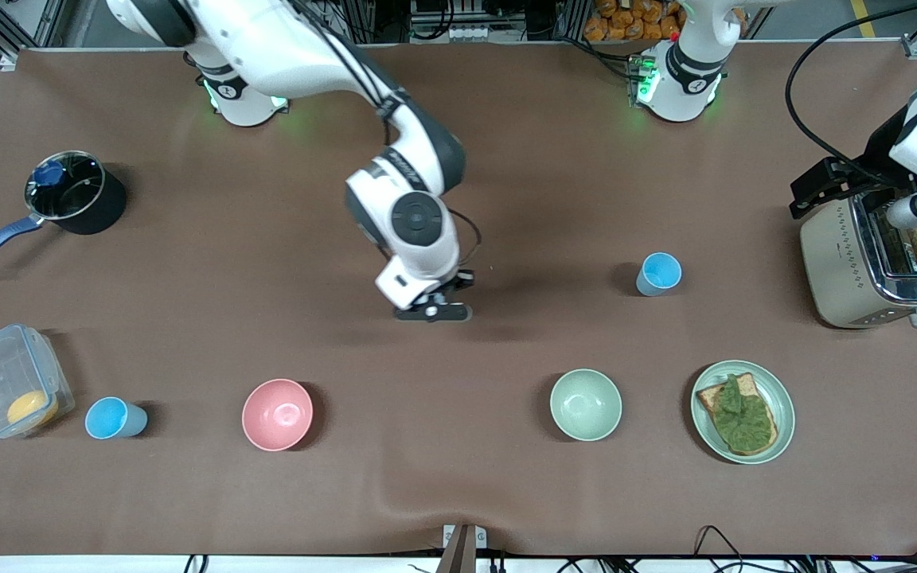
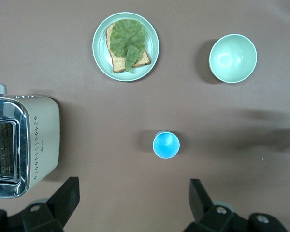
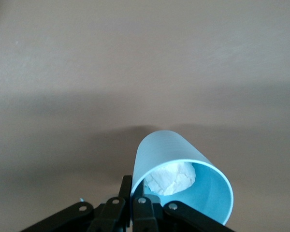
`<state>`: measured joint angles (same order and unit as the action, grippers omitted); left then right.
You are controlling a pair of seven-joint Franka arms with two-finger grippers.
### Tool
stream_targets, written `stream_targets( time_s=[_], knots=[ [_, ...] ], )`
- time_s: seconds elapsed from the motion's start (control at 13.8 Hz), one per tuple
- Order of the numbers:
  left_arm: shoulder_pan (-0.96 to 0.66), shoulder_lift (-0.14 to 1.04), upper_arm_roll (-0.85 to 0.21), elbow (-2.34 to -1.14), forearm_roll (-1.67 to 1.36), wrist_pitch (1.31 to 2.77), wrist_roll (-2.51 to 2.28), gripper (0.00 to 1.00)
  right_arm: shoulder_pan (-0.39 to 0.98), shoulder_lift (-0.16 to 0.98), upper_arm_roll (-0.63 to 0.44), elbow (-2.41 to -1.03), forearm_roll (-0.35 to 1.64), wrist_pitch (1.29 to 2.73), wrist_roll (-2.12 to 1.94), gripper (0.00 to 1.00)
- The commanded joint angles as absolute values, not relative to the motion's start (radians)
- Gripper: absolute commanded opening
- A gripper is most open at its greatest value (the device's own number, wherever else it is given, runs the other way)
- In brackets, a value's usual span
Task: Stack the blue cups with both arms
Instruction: 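Lift the cup with the right gripper and lower it mid-table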
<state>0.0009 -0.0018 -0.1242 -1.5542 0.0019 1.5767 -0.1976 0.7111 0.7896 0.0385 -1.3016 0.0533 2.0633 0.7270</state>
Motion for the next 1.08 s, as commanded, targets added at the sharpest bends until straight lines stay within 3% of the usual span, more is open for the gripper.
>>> stream_targets(
  time_s=[0.0,0.51,0.58,0.65,0.72,0.8,1.01],
  knots=[
    [0.000,-0.005,-0.129,-1.542,-0.021,1.557,-0.207,1.00,0.758,0.853,0.025,-1.246,0.058,2.066,0.758,0.00],
    [0.008,-0.005,-0.121,-1.542,-0.058,1.545,-0.207,1.00,0.788,0.856,0.026,-1.250,0.080,2.066,0.765,0.02],
    [0.006,-0.005,-0.123,-1.542,-0.060,1.545,-0.207,1.00,0.808,0.857,0.026,-1.252,0.077,2.068,0.765,0.16],
    [0.006,-0.005,-0.124,-1.542,-0.060,1.545,-0.207,1.00,0.810,0.857,0.026,-1.252,0.078,2.066,0.767,0.40],
    [0.008,-0.005,-0.124,-1.542,-0.061,1.545,-0.207,1.00,0.808,0.856,0.025,-1.250,0.078,2.060,0.767,0.75],
    [0.008,-0.005,-0.124,-1.542,-0.061,1.545,-0.207,1.00,0.810,0.853,0.023,-1.250,0.068,2.060,0.765,1.00],
    [0.008,-0.005,-0.123,-1.542,-0.061,1.543,-0.207,1.00,0.801,0.813,0.018,-1.249,0.066,2.025,0.756,1.00]
  ],
)
